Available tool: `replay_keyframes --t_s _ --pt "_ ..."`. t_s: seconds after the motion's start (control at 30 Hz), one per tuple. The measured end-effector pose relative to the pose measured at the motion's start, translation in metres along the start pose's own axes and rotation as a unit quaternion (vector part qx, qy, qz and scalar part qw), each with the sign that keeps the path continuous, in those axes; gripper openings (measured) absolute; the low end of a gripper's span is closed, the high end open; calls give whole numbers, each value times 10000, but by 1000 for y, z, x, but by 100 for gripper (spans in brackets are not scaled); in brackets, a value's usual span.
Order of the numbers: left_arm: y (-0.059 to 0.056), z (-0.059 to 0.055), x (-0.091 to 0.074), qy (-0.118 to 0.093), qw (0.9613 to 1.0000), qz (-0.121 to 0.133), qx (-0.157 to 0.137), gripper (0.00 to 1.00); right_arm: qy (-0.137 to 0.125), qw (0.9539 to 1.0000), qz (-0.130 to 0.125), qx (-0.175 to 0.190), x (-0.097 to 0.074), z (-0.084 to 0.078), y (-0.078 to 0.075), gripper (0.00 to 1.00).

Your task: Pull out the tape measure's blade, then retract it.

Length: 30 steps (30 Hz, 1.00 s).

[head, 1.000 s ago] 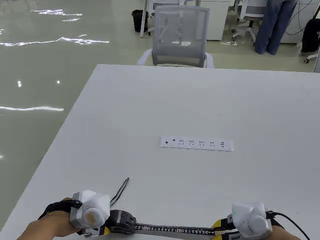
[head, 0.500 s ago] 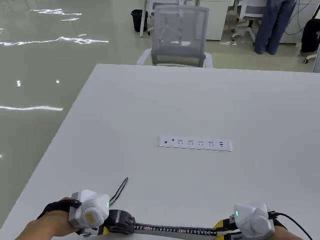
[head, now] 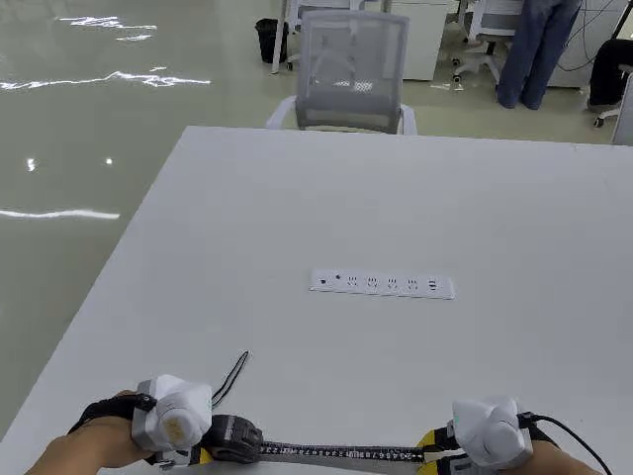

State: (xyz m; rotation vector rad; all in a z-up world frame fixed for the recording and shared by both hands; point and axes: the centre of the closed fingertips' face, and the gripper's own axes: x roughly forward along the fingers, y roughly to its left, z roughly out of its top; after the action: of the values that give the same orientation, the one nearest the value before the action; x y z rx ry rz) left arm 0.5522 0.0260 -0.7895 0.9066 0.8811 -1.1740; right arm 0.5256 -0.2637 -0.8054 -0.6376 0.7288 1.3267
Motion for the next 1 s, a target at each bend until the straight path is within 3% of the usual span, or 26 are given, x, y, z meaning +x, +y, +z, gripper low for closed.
replay_keyframes --t_s 0.33,0.57,1.0 --pt "0 0 1 75 10000 -11 -12 26 234 9997 7 -38 8 -8 0 13" --pt "0 0 1 84 10000 -16 -41 26 226 9995 -28 235 6 -7 -1 16" --pt "0 0 2 113 9999 -23 -17 27 221 9984 -104 516 5 -6 0 30"
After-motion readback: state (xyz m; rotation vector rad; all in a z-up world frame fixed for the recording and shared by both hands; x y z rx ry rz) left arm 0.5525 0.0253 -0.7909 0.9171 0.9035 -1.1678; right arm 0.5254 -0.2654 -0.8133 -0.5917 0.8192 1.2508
